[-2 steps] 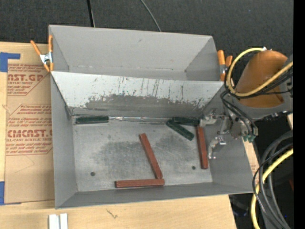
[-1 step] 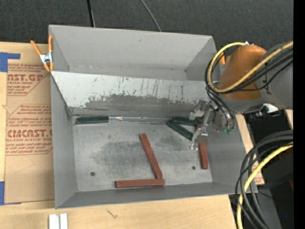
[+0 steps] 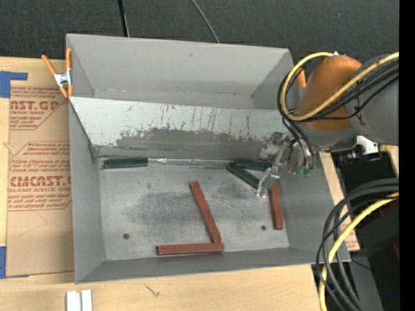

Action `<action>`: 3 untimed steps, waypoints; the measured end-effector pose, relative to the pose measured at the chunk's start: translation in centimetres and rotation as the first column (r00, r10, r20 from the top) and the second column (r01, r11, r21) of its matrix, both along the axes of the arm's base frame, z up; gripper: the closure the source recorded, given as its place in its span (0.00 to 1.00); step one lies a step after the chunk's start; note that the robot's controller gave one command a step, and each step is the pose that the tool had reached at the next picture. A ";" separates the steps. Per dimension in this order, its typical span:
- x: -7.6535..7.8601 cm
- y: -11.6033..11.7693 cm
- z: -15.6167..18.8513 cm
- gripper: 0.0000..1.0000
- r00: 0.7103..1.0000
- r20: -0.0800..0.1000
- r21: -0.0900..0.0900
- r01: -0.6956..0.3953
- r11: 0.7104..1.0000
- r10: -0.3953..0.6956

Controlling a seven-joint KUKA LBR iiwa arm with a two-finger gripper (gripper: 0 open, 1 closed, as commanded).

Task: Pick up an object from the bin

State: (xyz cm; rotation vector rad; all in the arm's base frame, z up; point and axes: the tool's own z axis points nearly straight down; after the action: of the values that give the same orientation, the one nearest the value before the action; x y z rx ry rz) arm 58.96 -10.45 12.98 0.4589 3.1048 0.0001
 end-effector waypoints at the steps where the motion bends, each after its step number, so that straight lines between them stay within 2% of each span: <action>1: 0.2 0.0 0.7 0.00 0.999 -0.001 0.001 0.042 0.999 -0.042; 2: 1.0 -0.2 -5.0 0.00 0.987 0.022 0.001 0.161 0.987 -0.161; 3: 1.2 -0.4 -4.7 1.00 0.987 0.029 -0.003 0.158 0.987 -0.158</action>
Offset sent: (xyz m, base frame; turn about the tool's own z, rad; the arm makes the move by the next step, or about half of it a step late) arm 0.0026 -0.0004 -0.0598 0.1601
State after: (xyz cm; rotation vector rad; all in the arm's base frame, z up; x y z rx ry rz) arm 60.17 -10.81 8.32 0.6975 3.0296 -0.0026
